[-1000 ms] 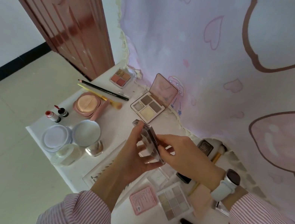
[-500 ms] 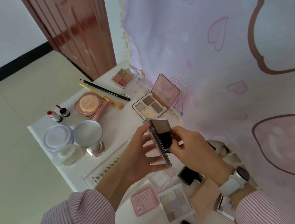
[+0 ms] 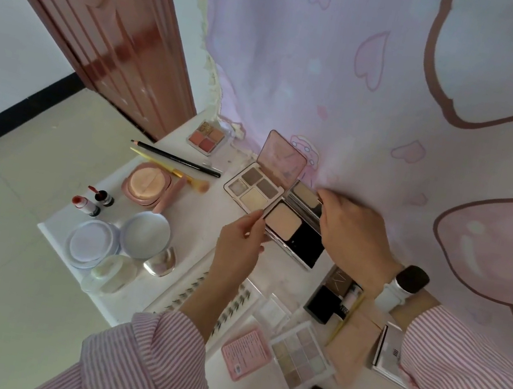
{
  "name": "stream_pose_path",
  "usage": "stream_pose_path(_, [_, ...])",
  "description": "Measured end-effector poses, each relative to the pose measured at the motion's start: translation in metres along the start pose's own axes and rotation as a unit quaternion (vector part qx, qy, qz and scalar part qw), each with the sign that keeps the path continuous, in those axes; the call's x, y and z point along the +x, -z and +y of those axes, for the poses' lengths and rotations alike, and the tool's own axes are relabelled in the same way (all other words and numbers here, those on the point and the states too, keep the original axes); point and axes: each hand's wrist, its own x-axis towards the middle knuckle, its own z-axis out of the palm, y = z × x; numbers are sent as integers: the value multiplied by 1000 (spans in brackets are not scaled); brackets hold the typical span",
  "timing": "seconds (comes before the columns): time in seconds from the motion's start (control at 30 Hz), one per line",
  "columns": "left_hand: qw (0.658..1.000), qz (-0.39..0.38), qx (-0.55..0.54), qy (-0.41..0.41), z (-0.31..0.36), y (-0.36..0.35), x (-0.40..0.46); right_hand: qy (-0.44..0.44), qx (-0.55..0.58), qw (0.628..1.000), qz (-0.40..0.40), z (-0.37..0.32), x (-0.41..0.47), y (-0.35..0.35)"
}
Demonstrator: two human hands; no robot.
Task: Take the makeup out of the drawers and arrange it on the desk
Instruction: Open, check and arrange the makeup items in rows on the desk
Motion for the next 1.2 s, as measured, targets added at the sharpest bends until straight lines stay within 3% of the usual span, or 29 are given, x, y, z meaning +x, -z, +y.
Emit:
stream_pose_path(0.13, [966,35,245,-72,-5,-1,7,-20,4,999,-26,-1,5,-2])
stream_pose_path(0.23, [902,12,422,-89,-10,-5,6,-24,8,999,-39,-1,6,-9])
stream_pose_path(0.3, [869,7,483,-104,-14,-10,4,-24,17,999,-46,1,7,-16])
stream_pose_path(0.47, [832,12,538,-134,-24,-25,5,-10,23,1000,-5,9,4,-26])
stream_pose_path(0.63, [815,77,544,-187,-41,-32,11,114,-112,984,83,16,-7,-25])
stream_pose_path(0.77, [796,111,559,-202,-46,-32,13,152,-208,966,9,24,-18,-26])
stream_pose_path(0.9, [804,112,549,-199,-48,-35,12,87,-191,977,-21,28,-18,-24])
stream_pose_path(1.07, [819,85,537,-182,-47,-34,11,72,-164,982,-54,26,-23,-27])
stream_pose_path(1.2, [835,61,512,-191,-37,-23,0,65,-77,995,-22,19,-31,-23])
